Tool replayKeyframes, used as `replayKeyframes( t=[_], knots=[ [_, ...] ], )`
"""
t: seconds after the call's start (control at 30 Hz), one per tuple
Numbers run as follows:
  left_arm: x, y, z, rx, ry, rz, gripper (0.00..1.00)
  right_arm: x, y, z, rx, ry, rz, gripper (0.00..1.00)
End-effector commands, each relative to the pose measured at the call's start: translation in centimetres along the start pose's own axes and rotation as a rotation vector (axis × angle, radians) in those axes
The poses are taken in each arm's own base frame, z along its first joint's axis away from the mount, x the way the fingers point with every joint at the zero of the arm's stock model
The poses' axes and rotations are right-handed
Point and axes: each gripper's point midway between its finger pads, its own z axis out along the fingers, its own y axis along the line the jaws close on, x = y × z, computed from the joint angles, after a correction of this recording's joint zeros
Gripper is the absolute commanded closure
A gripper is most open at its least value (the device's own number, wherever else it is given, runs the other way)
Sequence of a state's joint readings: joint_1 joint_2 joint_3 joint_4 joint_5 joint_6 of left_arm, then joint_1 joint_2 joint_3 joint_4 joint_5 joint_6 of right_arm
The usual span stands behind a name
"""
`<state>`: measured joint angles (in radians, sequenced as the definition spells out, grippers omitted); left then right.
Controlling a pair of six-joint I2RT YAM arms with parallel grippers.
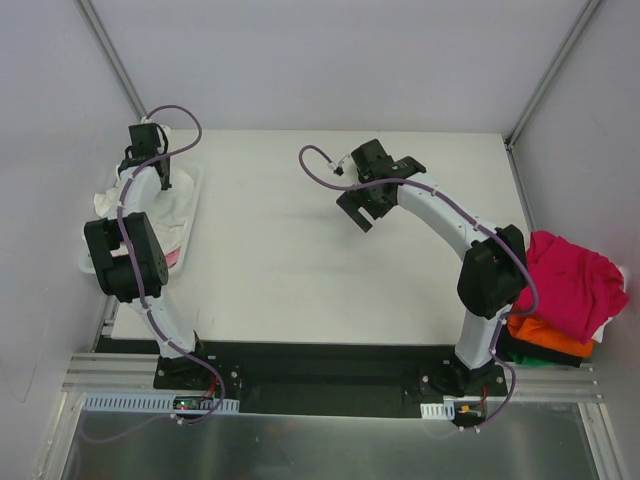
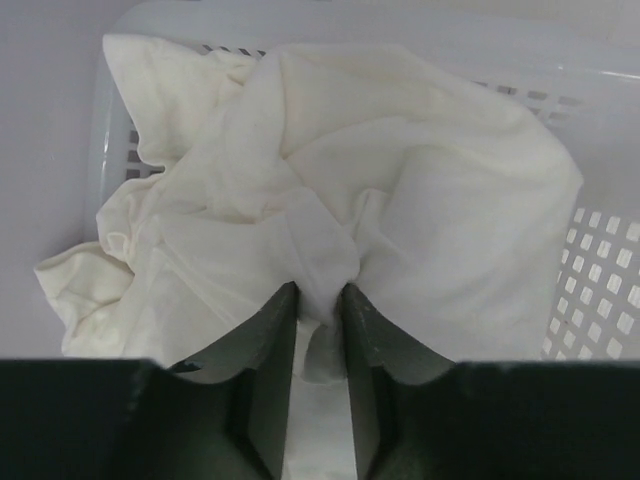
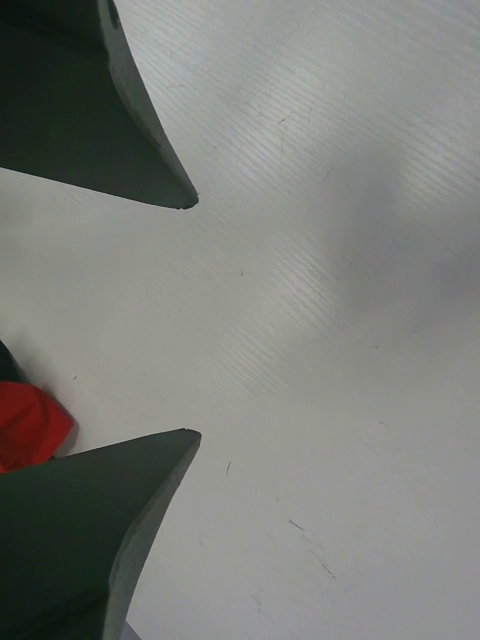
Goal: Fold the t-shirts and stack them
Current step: Grab the tshirt from the pile
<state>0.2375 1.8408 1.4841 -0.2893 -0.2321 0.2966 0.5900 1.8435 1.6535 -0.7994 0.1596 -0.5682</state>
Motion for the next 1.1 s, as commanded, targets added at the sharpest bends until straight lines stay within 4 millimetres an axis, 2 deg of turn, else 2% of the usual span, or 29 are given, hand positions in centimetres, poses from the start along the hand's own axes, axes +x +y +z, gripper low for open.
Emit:
replayKeyframes(
  t=[0.0,0.03,0.2,0.27,0.37,0.47,0.5,0.53,0.6,0.63,0.7,0.73,0.77,0.8,0.87,0.9,0.97,1.0,1.07],
  knots=[
    [-1.2,0.4,-0.4,0.01,-0.039,-0.026,0.93,-0.3,0.4,-0.4,-0.02,-0.005,0.003,0.04],
    [-1.3,0.4,-0.5,0.011,-0.04,-0.029,1.0,-0.4,0.4,-0.3,-0.021,-0.005,0.003,0.04],
    [-2.3,0.4,-1.7,0.034,-0.073,-0.037,1.0,-0.4,1.0,0.0,-0.04,0.004,-0.004,0.04],
    [-3.0,0.3,-3.0,0.059,-0.093,-0.04,1.0,-0.3,1.2,0.2,-0.041,0.011,-0.011,0.04],
    [-5.6,-0.2,-6.0,0.14,-0.174,-0.054,1.0,-0.3,1.5,0.5,-0.043,0.019,-0.019,0.04],
    [-8.2,-1.8,-10.4,0.271,-0.263,-0.063,1.0,-0.3,1.9,1.0,-0.048,0.031,-0.03,0.04],
    [-9.3,-1.8,-12.6,0.293,-0.305,-0.068,1.0,-0.2,1.9,1.1,-0.047,0.036,-0.031,0.04],
    [-10.1,-3.3,-14.2,0.354,-0.331,-0.071,1.0,-0.2,2.2,1.3,-0.049,0.037,-0.037,0.04],
    [-11.5,-4.6,-17.0,0.409,-0.386,-0.069,1.0,-0.1,2.4,1.6,-0.051,0.047,-0.042,0.04],
    [-11.9,-6.4,-19.3,0.47,-0.414,-0.053,1.0,-0.1,2.6,1.8,-0.052,0.054,-0.046,0.04],
    [-13.1,-7.7,-22.3,0.504,-0.465,-0.029,1.0,-0.1,2.7,2.0,-0.044,0.059,-0.048,0.04],
    [-13.4,-9.4,-23.9,0.537,-0.479,0.0,1.0,0.0,2.8,2.1,-0.042,0.06,-0.051,0.04],
    [-13.7,-9.5,-24.7,0.528,-0.488,0.007,1.0,-0.1,2.7,2.2,-0.04,0.058,-0.05,0.04],
    [-15.3,-10.0,-26.8,0.539,-0.54,0.016,1.0,-0.2,2.7,2.2,-0.035,0.056,-0.05,0.04],
    [-16.5,-10.9,-29.3,0.558,-0.579,0.013,1.0,-0.3,2.0,2.2,0.0,0.056,-0.047,0.04],
    [-18.2,-10.3,-31.1,0.552,-0.635,-0.004,1.0,-0.3,1.7,2.2,0.018,0.053,-0.044,0.04],
    [-19.8,-9.8,-32.9,0.556,-0.68,-0.059,1.0,-0.6,0.8,1.9,0.058,0.036,-0.02,0.04],
    [-21.2,-9.1,-34.6,0.557,-0.73,-0.084,1.0,-0.6,0.2,1.8,0.065,0.031,0.0,0.04],
    [-22.4,-8.4,-36.3,0.567,-0.772,-0.131,1.0,-0.9,-0.5,1.3,0.076,0.008,0.039,0.04]
  ],
)
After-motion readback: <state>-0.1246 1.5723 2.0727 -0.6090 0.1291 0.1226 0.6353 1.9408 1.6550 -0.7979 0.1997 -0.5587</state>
